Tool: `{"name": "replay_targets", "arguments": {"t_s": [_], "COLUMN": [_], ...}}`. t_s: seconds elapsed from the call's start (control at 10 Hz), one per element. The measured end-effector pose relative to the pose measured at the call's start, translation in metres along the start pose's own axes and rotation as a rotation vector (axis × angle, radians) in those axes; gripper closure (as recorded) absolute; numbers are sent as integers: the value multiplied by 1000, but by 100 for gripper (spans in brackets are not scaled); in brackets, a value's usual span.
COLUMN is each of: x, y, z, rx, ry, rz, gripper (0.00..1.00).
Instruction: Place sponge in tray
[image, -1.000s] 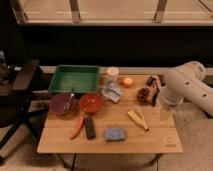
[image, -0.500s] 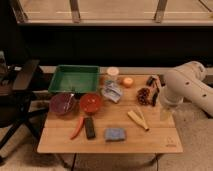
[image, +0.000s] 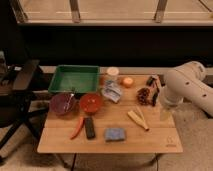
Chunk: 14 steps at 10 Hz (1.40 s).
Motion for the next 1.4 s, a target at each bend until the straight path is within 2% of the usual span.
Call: {"name": "replay_targets", "arguments": {"t_s": [1.2,1.4], "x": [0,-18], "y": [0,-1], "z": [0,9], "rx": [3,-2], "ry": [6,-5], "rz": [-4,-73], "gripper": [35,35]}}
